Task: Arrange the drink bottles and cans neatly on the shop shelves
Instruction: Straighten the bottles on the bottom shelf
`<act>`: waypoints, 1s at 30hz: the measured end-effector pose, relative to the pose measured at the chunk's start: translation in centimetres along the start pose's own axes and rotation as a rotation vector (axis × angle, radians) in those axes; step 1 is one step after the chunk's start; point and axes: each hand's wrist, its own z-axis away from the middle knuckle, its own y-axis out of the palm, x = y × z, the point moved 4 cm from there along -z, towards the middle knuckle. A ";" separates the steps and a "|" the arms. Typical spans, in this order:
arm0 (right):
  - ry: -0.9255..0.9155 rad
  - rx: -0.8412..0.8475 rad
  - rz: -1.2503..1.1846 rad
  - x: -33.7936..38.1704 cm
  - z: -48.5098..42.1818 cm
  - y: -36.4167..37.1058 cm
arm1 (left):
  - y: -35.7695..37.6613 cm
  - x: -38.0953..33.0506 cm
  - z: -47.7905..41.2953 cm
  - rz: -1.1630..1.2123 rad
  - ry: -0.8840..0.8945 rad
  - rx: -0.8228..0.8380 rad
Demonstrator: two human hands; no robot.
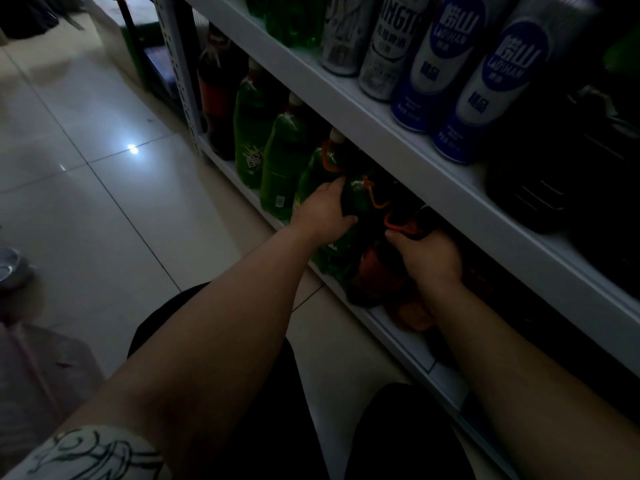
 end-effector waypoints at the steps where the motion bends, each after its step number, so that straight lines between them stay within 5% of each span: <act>1: -0.024 0.042 -0.050 0.0 -0.3 0.0 | 0.0 0.0 0.0 0.005 0.002 0.001; 5: -0.015 0.272 -0.352 -0.1 -0.7 0.1 | 0.0 0.0 0.0 0.018 -0.004 0.012; 14: -0.101 -0.035 0.052 -0.9 1.0 1.2 | 0.0 0.4 0.5 -0.017 -0.043 0.033; 22: -0.164 0.122 -0.063 -1.2 0.2 0.2 | -0.4 1.8 0.8 -0.143 -0.140 0.123; 30: -0.097 -0.095 -0.015 -1.3 1.3 1.7 | 1.0 2.5 1.1 -0.245 -0.158 0.218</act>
